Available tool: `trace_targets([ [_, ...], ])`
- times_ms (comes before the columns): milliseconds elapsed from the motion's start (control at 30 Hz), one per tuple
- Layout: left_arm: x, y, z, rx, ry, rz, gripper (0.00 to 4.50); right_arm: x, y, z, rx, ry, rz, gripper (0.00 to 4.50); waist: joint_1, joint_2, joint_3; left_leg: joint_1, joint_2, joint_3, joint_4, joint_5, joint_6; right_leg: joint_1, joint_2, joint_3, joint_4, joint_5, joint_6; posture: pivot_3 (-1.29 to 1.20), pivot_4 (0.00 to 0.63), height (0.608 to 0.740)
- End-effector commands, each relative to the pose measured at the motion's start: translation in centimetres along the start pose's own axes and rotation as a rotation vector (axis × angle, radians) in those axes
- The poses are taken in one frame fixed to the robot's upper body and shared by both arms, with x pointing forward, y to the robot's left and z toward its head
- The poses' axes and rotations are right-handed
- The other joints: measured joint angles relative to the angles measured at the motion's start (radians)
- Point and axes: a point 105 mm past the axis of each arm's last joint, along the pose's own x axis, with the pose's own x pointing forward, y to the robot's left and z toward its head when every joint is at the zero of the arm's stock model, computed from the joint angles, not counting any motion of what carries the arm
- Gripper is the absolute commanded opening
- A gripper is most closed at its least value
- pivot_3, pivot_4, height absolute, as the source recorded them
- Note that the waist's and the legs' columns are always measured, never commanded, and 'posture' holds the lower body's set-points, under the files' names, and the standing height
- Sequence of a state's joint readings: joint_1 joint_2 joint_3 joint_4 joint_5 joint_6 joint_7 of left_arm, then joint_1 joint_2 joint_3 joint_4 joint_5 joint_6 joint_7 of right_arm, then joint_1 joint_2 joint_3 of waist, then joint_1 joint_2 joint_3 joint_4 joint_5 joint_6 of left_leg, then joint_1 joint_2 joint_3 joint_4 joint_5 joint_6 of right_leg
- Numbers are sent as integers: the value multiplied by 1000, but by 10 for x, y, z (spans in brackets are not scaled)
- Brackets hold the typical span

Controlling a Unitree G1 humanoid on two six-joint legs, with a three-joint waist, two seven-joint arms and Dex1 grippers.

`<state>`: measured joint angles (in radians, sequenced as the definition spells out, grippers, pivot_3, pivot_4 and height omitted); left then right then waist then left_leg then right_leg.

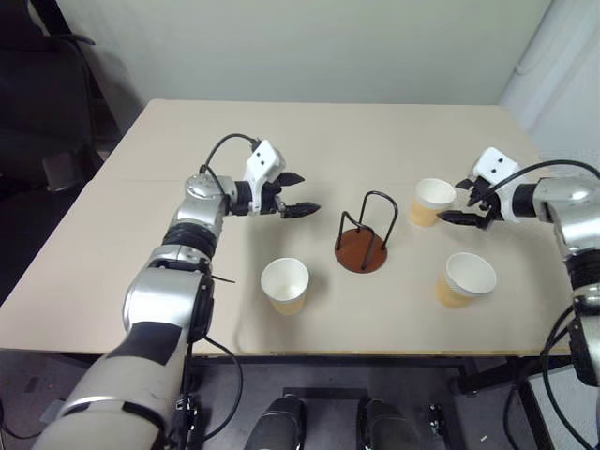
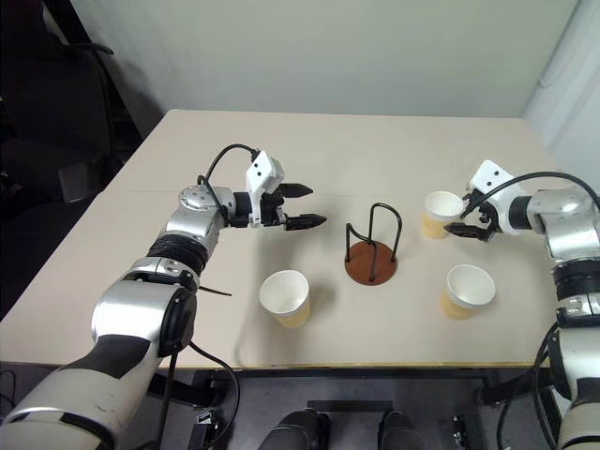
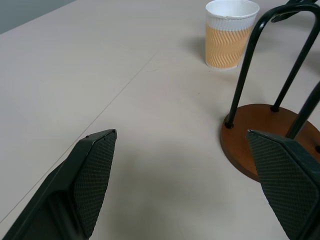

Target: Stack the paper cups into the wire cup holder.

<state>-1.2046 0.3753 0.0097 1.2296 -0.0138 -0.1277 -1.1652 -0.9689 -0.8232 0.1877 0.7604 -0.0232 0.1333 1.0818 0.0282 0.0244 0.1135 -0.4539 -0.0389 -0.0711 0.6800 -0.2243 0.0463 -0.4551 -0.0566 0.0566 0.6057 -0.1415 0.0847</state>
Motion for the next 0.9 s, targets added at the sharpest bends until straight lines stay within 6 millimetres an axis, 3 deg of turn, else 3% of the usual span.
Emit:
trace_targets([
  [33,-4,9,24,44,-60,31,4434,4,-6,8,-42,-7,-10,4087,-1,0,0,0,0,0,0,0,0,0,0,0,0,0,0,0,150,740],
  [367,-7,11,25,50,-59,39,4434,25,9,-13,-99,109,76,4087,2,1,1,0,0,0,0,-1,-2,0,0,-1,1,-1,-2,0,150,740],
  [500,-8,12,24,52,-56,43,4434,25,9,-12,-99,110,88,4087,1,1,1,0,0,-1,-1,-2,-3,-1,0,-1,1,-1,-2,0,150,740],
  [600,-9,12,23,52,-52,44,4500,23,8,-10,-102,111,99,3485,1,1,1,0,0,-1,-1,-2,-4,-1,0,-1,1,-1,-3,0,150,740],
  [900,-7,11,23,54,-50,39,4500,4,0,1,-115,111,134,158,2,1,1,0,0,-1,-2,-3,-4,-1,0,-1,2,-2,-5,0,150,740],
])
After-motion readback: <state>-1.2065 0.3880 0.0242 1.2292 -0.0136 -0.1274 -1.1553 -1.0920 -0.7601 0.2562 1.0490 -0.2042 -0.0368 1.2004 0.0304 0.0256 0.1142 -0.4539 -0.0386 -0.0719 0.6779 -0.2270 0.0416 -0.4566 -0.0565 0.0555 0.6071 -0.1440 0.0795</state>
